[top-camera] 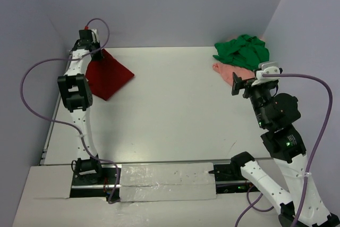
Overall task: Fold and stack the t-shirts
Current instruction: Neatly place the folded tshirt to the corner
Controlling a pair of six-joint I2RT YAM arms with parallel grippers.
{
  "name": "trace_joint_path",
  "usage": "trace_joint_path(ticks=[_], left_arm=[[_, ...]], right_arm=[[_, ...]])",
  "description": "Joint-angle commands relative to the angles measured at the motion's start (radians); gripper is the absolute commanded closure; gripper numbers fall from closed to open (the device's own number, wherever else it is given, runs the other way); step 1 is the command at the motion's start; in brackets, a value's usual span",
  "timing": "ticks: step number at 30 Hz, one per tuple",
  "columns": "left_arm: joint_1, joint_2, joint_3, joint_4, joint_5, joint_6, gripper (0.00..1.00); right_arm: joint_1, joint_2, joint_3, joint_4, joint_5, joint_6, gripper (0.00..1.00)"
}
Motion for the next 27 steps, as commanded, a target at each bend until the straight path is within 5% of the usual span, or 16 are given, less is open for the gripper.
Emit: trace_joint_path(ticks=[1, 5, 11, 20, 27], left_arm=[[0.039, -0.17, -0.116, 0.088, 0.094, -0.058, 0.96], [0.016, -0.516, -0.462, 0.117, 0.231, -0.049, 0.92], [-0.011, -0.816, -0.759, 0.059, 0.345, -0.015, 0.93], [-0.023, -0.717, -0.906, 0.017, 0.314, 0.039, 0.96], [-0.023, -0.523, -0.832, 0.011, 0.29, 0.04, 0.97]], right_arm=[[-0.008, -0.007, -0.015, -0.002, -0.002, 0.013, 0.08], [-0.008, 0.007, -0.032, 0.002, -0.01, 0.021, 0.08], [-0.014, 0.03, -0.05, 0.019, -0.035, 0.033, 0.08], [-0.014, 0.044, -0.033, 0.021, -0.039, 0.037, 0.08], [-0.017, 0.027, -0.038, 0.016, -0.027, 0.033, 0.08]])
